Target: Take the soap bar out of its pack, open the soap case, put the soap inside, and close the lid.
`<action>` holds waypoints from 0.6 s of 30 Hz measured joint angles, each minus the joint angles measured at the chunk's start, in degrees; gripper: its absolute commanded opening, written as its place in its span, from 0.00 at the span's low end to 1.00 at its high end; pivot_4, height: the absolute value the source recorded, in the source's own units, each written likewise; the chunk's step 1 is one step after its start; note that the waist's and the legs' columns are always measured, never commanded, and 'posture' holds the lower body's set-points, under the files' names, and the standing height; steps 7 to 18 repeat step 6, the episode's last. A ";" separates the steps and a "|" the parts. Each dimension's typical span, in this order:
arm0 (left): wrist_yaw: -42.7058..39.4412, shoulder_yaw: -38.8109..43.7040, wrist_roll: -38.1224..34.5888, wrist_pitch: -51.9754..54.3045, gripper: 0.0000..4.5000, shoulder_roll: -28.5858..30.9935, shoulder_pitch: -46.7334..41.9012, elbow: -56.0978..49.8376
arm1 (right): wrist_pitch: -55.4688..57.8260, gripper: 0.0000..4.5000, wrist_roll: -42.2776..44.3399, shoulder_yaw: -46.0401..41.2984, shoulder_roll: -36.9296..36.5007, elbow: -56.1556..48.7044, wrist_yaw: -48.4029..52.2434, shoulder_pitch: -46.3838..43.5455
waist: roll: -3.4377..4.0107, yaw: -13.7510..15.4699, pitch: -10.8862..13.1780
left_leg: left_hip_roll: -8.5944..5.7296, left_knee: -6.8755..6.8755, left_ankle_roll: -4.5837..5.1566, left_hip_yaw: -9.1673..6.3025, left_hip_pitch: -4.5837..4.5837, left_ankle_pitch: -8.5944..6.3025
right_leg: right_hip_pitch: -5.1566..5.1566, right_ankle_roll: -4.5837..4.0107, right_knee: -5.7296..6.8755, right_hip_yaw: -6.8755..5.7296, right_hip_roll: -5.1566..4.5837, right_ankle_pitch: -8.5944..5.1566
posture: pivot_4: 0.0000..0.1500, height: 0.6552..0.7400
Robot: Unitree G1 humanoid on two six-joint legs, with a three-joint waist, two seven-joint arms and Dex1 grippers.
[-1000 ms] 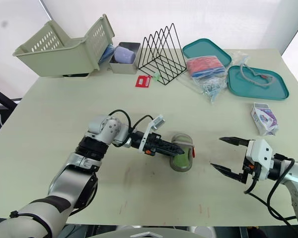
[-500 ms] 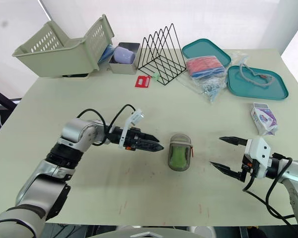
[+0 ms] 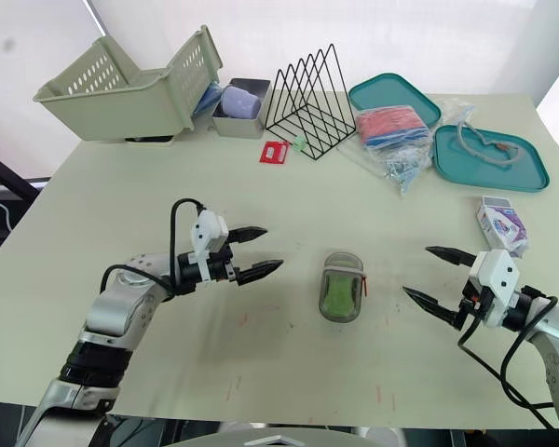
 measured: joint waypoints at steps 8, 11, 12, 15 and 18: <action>2.49 0.82 0.96 0.09 0.99 -0.05 1.36 -0.45 | 1.53 1.00 1.31 -0.39 1.68 -1.10 -1.75 1.64 | 0.00 -0.05 0.00 | 0.00 0.00 0.00 0.00 0.02 0.00 | 0.00 0.00 0.02 0.00 0.01 0.00 | 1.00 1.00; 2.49 0.82 0.96 0.09 0.99 -0.05 1.36 -0.45 | 1.53 1.00 1.31 -0.39 1.68 -1.10 -1.75 1.64 | 0.00 -0.05 0.00 | 0.00 0.00 0.00 0.00 0.02 0.00 | 0.00 0.00 0.02 0.00 0.01 0.00 | 1.00 1.00; 2.49 0.82 0.96 0.09 0.99 -0.05 1.36 -0.45 | 1.53 1.00 1.31 -0.39 1.68 -1.10 -1.75 1.64 | 0.00 -0.05 0.00 | 0.00 0.00 0.00 0.00 0.02 0.00 | 0.00 0.00 0.02 0.00 0.01 0.00 | 1.00 1.00; 2.49 0.82 0.96 0.09 0.99 -0.05 1.36 -0.45 | 1.53 1.00 1.31 -0.39 1.68 -1.10 -1.75 1.64 | 0.00 -0.05 0.00 | 0.00 0.00 0.00 0.00 0.02 0.00 | 0.00 0.00 0.02 0.00 0.01 0.00 | 1.00 1.00; 2.49 0.82 0.96 0.09 0.99 -0.05 1.36 -0.45 | 1.53 1.00 1.31 -0.39 1.68 -1.10 -1.75 1.64 | 0.00 -0.05 0.00 | 0.00 0.00 0.00 0.00 0.02 0.00 | 0.00 0.00 0.02 0.00 0.01 0.00 | 1.00 1.00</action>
